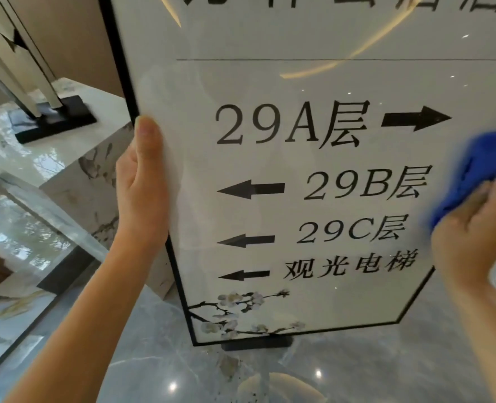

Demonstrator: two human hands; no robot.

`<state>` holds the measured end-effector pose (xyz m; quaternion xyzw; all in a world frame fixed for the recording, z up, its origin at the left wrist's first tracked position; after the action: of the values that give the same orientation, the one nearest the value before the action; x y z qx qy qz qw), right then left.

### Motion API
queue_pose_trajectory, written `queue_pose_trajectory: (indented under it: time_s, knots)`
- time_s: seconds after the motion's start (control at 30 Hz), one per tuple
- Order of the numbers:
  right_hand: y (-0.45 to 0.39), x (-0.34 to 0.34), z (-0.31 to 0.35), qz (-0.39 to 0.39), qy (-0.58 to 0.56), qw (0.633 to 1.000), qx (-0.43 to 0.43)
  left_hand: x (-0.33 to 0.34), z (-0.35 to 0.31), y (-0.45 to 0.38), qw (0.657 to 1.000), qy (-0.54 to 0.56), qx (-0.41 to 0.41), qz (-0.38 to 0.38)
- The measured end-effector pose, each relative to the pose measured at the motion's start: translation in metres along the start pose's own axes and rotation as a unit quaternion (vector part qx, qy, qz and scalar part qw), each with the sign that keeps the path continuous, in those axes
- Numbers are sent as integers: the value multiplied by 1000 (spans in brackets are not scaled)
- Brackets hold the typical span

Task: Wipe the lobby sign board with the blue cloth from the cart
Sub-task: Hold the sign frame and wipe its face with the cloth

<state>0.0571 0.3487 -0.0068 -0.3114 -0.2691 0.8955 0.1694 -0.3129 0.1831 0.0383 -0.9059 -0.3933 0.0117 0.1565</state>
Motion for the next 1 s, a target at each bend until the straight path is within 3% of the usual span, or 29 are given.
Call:
queue_pose_trajectory:
  time_s: [0.13,0.2,0.33,0.43,0.6,0.7,0.87,0.93,1.0]
  knots:
    - [32,16,21,-131,9,989,-65,0,-1,-1,1000,1,14,7]
    - [52,26,35,-154,8,985,-73,1,-2,1,1000,3,21,11]
    - [109,54,68,-106,-20,993,-45,2,-4,3,999,0,25,19]
    - [152,74,97,-81,-26,993,-79,-1,-4,5,1000,-8,16,26]
    - [200,97,122,-36,-46,997,-57,-14,28,23,999,-4,2,55]
    - [219,110,134,-14,-42,992,-118,-20,53,42,995,7,-10,99]
    - [253,128,151,117,-41,985,-119,-29,84,74,990,0,-115,86]
    - [268,135,157,146,-59,968,-194,-30,89,78,990,-5,-125,71]
    - [279,134,155,107,-18,959,-262,-30,87,79,989,0,-128,74]
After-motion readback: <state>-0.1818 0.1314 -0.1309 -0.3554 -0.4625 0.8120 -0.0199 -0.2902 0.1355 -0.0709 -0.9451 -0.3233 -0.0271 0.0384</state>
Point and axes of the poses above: each hand's wrist, its own y-axis away from the middle knuckle, its own x-axis out of the palm, z = x × y, the point moved 2 cm from there along -y, towards the middle knuckle, and after that the axes turned 1 degree about -x, right-handed, at the moved point
